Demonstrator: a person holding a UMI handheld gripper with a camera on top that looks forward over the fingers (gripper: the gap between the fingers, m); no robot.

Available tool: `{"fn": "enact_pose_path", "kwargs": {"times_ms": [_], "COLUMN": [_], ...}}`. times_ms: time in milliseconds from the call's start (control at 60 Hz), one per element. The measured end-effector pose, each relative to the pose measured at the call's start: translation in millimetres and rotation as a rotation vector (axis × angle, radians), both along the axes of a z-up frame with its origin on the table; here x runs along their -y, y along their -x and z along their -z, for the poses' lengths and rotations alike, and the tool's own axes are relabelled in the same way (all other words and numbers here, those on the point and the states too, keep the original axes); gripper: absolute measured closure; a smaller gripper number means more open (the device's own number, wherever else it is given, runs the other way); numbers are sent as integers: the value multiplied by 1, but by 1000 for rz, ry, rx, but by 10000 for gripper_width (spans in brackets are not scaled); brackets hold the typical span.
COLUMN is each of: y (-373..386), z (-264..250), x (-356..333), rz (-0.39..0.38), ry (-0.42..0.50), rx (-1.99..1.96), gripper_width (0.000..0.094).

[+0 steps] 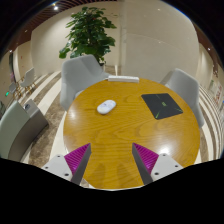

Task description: Arrange mouse

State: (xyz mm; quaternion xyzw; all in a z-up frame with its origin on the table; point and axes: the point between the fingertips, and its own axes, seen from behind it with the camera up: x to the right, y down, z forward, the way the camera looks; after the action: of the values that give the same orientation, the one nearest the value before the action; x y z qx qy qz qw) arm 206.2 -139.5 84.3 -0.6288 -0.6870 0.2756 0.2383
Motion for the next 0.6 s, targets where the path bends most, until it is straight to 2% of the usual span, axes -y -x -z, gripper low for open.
{"fn": "enact_pose_path", "kwargs": {"times_ms": [183,600], "y": [39,171], "z": [17,78], "x": [41,62], "rz": [-9,74], "ry": [2,9], "rx": [-13,-32], "gripper_width": [78,75]}}
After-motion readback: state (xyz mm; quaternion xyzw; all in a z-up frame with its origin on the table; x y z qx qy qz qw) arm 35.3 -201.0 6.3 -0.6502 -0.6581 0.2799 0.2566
